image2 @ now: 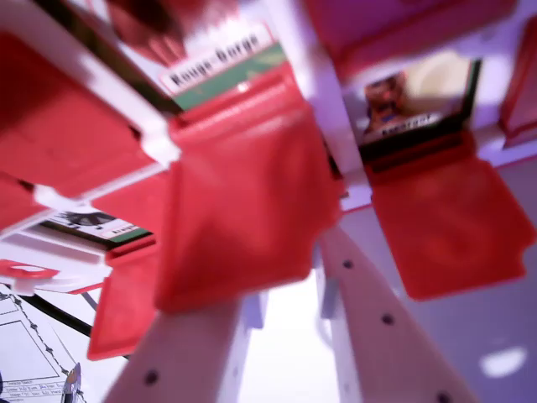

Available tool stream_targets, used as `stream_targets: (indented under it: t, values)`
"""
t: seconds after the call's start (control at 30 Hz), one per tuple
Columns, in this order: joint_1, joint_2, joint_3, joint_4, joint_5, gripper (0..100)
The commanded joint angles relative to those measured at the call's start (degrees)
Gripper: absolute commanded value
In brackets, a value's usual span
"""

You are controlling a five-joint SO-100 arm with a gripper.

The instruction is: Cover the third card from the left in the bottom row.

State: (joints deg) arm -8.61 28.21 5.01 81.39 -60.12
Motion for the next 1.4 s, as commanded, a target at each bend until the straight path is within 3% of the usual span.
stream_targets:
  t: [0.0,0.8,1.37]
  values:
    - [-0.18,1.58,-5.45,-1.67,-0.79,2]
    - [0.62,-1.93,-5.63,-4.66,-3.25,2]
    - [0.09,15.21,1.85,4.83,-2.99,2]
